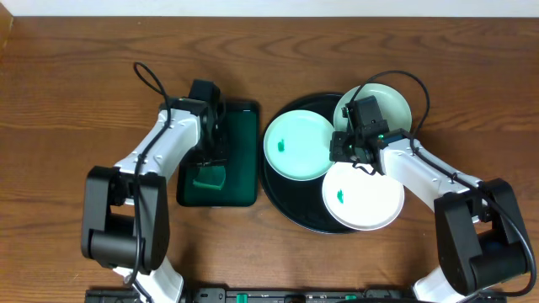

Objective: Clean dirty plates on tray and stack at the side
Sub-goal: 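Grasp the green sponge with the left gripper and lift it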

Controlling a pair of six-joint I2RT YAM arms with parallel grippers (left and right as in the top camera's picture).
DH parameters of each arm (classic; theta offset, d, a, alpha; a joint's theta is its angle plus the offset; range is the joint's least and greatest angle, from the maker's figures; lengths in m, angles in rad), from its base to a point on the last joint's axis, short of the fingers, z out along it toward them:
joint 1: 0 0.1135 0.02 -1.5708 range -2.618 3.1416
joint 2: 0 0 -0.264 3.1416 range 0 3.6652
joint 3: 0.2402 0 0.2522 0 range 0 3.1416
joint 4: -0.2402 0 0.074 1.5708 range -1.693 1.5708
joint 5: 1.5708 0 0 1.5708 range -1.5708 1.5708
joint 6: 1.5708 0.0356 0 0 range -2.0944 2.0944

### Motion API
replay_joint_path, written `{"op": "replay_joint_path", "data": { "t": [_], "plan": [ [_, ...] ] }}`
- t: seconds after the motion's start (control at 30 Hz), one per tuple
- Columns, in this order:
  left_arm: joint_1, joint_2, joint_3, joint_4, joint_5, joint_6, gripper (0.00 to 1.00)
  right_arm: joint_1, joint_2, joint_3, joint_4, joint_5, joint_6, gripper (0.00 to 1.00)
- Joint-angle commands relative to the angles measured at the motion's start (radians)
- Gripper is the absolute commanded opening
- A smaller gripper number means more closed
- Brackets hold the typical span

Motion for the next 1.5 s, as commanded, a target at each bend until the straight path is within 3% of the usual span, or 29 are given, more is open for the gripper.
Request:
{"op": "replay_joint_path", "data": {
  "t": [0.0, 0.33, 0.57, 1.47],
  "plan": [
    [0.0, 0.029, -0.008, 0.008, -0.016, -0.013, 0.43, 0.007, 0.009, -0.008, 0.002, 0.006, 0.004, 0.01],
    [0.0, 0.055, -0.008, 0.023, -0.016, -0.013, 0.41, 0.007, 0.009, -0.008, 0.003, 0.006, 0.004, 0.01],
    [0.0, 0.055, -0.045, 0.057, -0.016, -0.013, 0.41, 0.007, 0.009, -0.009, 0.005, 0.006, 0.004, 0.12],
    [0.0, 0.055, -0.064, 0.079, -0.016, -0.013, 0.42, 0.028, 0.009, -0.033, 0.04, 0.062, 0.031, 0.11]
  ]
}}
